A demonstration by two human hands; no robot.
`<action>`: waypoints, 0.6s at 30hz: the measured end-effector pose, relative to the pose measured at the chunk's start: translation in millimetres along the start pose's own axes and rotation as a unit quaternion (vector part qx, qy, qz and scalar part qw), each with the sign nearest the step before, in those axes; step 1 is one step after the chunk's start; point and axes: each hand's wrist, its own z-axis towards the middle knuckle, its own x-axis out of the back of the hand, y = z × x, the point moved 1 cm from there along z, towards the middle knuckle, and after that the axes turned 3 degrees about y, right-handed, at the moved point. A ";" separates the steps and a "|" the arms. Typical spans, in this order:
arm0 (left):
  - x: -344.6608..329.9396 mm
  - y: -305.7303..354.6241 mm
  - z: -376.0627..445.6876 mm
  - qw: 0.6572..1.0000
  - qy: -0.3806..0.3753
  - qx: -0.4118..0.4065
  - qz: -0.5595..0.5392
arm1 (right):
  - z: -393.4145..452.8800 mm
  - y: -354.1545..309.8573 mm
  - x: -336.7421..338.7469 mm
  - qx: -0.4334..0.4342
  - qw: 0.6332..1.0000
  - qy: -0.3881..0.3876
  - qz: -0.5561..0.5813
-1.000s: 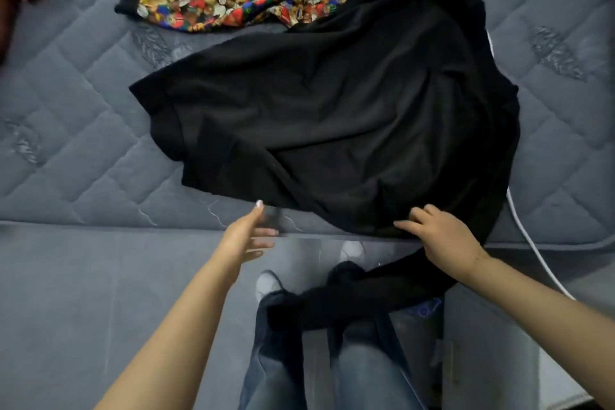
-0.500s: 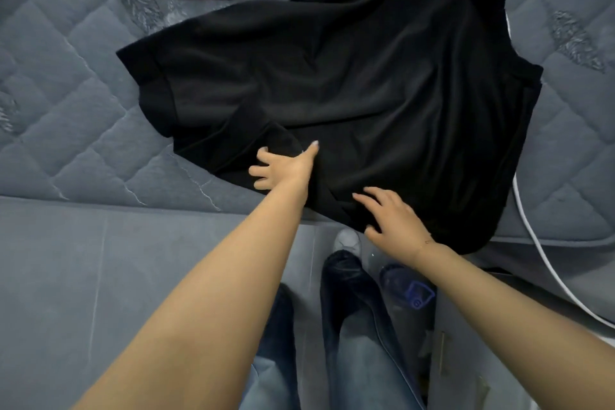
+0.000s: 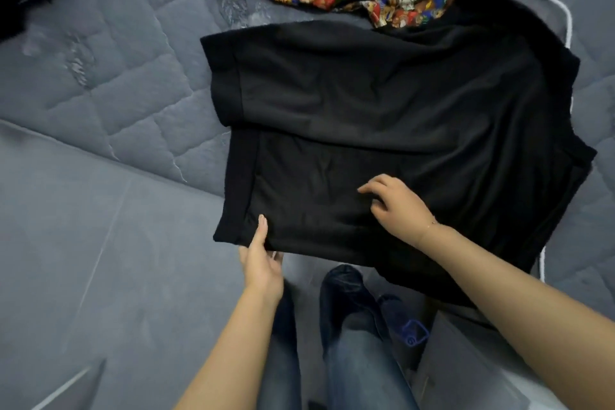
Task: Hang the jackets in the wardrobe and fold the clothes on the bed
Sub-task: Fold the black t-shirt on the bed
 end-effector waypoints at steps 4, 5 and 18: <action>-2.7 22.8 14.9 0.997 0.047 0.000 -0.066 | 89.6 -54.1 31.1 0.094 0.994 0.037 -0.034; -2.6 28.3 21.2 0.996 0.058 0.010 -0.073 | 116.6 -67.9 36.3 0.110 0.992 0.042 -0.050; 3.5 70.5 53.3 0.986 0.019 0.150 -0.067 | 331.7 -170.0 43.0 0.010 0.981 0.119 -0.151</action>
